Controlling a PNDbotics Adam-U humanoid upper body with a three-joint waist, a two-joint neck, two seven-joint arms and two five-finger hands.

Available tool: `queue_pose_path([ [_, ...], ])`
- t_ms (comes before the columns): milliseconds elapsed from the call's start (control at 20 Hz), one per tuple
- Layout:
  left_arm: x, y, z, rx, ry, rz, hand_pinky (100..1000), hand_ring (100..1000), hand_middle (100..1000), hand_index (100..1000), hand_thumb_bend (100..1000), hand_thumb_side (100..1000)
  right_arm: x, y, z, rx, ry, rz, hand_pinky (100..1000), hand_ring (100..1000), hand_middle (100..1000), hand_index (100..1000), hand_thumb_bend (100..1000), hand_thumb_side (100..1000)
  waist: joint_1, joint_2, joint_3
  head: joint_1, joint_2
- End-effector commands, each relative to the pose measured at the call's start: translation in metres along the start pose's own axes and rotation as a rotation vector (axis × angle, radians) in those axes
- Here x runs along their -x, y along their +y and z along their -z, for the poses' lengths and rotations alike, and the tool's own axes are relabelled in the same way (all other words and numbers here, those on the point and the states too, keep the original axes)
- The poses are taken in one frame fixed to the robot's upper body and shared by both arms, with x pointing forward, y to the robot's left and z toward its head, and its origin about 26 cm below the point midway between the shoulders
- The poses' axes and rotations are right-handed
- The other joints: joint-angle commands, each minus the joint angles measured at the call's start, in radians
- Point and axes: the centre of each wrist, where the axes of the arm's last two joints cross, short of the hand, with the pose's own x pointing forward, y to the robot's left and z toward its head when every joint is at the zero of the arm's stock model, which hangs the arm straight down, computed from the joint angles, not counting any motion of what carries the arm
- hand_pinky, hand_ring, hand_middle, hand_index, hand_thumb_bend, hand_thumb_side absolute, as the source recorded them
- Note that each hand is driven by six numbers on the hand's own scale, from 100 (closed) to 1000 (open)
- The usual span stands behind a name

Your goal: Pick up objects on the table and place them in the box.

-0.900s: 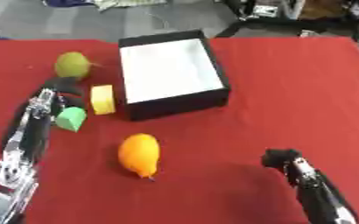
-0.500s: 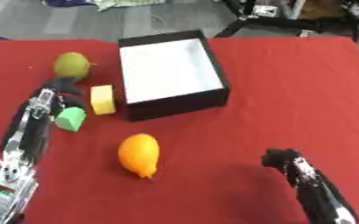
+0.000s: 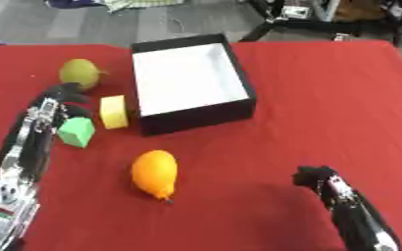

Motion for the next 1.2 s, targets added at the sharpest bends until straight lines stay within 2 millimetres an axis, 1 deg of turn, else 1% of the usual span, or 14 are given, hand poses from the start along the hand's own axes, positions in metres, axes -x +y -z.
queue_pose_path([
  [50,-0.014,0.039,0.007,0.017,-0.084,0.231,788,634,689,871,100,865,-0.004,-0.004,0.0,0.006,-0.011,-0.014,1000,805,710,794,100,1000,0.018,-0.014,-0.003,-0.005,-0.002],
  [100,-0.015,0.049,0.008,0.056,-0.096,0.322,788,634,689,871,100,865,-0.004,-0.004,0.0,0.008,-0.012,-0.015,1000,805,710,794,100,1000,0.019,-0.014,-0.005,-0.007,-0.002],
  [150,-0.016,0.058,0.008,0.119,-0.105,0.426,796,659,715,885,100,823,-0.004,-0.004,0.0,0.01,-0.011,-0.016,1000,805,710,794,100,1000,0.021,-0.015,-0.006,-0.008,-0.002],
  [250,-0.021,0.076,0.01,0.284,-0.107,0.636,804,690,746,909,100,782,-0.003,-0.005,-0.001,0.014,-0.006,-0.019,1000,805,710,794,100,1000,0.025,-0.016,-0.007,-0.008,-0.002],
  [300,-0.024,0.082,0.012,0.365,-0.099,0.72,804,690,746,909,100,782,-0.003,-0.005,-0.001,0.014,-0.004,-0.02,1000,805,710,794,100,1000,0.027,-0.017,-0.007,-0.008,-0.002],
  [350,-0.027,0.087,0.013,0.443,-0.086,0.795,807,706,761,925,157,760,-0.003,-0.005,-0.001,0.012,-0.003,-0.021,1000,805,710,794,100,1000,0.028,-0.019,-0.008,-0.008,-0.002],
  [400,-0.03,0.092,0.015,0.512,-0.07,0.861,807,707,762,926,166,757,-0.003,-0.005,-0.001,0.01,-0.003,-0.022,1000,805,710,794,100,1000,0.029,-0.02,-0.009,-0.007,-0.002],
  [500,-0.035,0.097,0.018,0.637,-0.033,0.97,813,728,786,949,289,726,-0.003,-0.005,-0.001,0.009,-0.005,-0.024,1000,805,710,794,100,1000,0.031,-0.023,-0.012,-0.008,-0.002],
  [600,-0.04,0.099,0.021,0.749,0.0,1.067,817,737,798,958,350,717,-0.003,-0.006,-0.001,0.009,-0.006,-0.025,1000,805,710,794,100,1000,0.032,-0.025,-0.017,-0.007,-0.002],
  [650,-0.042,0.099,0.023,0.795,0.009,1.112,822,753,809,967,413,714,-0.003,-0.006,-0.001,0.009,-0.007,-0.025,1000,805,710,795,100,1000,0.032,-0.026,-0.02,-0.006,-0.002],
  [800,-0.048,0.097,0.028,0.908,0.017,1.214,832,775,824,977,514,723,-0.003,-0.006,-0.001,0.005,-0.009,-0.024,1000,805,711,795,100,1000,0.034,-0.028,-0.026,-0.003,-0.002],
  [950,-0.046,0.097,0.036,0.996,0.022,1.257,832,783,829,981,599,728,-0.002,-0.006,-0.001,0.002,-0.011,-0.024,1000,805,711,795,100,1000,0.034,-0.03,-0.031,-0.001,-0.002],
  [1050,-0.043,0.099,0.043,1.021,0.029,1.275,828,778,821,976,629,722,-0.002,-0.006,-0.001,0.0,-0.011,-0.023,1000,806,711,795,100,1000,0.034,-0.031,-0.033,0.0,-0.002],
  [1200,-0.037,0.101,0.054,1.014,0.035,1.284,826,775,814,974,635,712,-0.002,-0.006,-0.002,0.001,-0.009,-0.023,1000,806,711,795,100,1000,0.033,-0.032,-0.034,0.001,-0.002],
])
